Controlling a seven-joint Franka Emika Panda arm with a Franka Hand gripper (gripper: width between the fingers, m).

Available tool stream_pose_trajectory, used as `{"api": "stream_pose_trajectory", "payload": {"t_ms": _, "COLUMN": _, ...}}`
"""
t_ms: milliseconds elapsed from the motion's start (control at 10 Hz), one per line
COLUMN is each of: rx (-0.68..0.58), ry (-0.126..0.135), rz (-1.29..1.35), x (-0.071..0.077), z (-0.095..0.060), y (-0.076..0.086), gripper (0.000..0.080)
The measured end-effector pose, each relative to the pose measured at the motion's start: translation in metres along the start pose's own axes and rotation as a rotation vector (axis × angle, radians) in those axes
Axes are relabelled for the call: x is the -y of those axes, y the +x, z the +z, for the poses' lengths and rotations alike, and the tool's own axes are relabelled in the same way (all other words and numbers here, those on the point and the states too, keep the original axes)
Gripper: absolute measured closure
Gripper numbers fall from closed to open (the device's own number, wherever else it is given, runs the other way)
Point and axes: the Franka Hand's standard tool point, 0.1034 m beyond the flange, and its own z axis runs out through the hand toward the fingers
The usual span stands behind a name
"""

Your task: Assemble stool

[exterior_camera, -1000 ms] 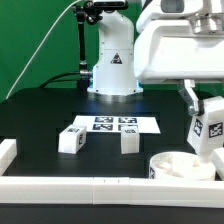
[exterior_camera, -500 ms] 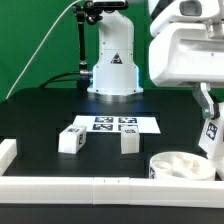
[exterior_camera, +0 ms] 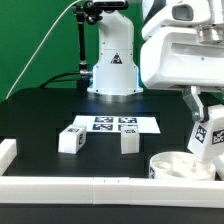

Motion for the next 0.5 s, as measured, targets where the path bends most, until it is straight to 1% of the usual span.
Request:
{"api": "stream_pose_trajectory", "payload": {"t_ms": 100, "rx": 0.001, "ry": -0.003, "rz": -0.002, "x": -0.0037, "z": 0.0, "y": -0.0008, "gripper": 0.0472}}
{"api": "stream_pose_trajectory", "payload": {"t_ms": 200, "rx": 0.002, "ry": -0.003, "rz": -0.001, "x": -0.0042, "z": 0.0011, "y": -0.0024, "gripper": 0.0472}}
{"api": "stream_pose_trajectory", "payload": {"t_ms": 500, "rx": 0.012, "ry": 0.004, "rz": -0.006, "x": 0.0029, "z": 0.0062, "y": -0.0073, "gripper": 0.0472}}
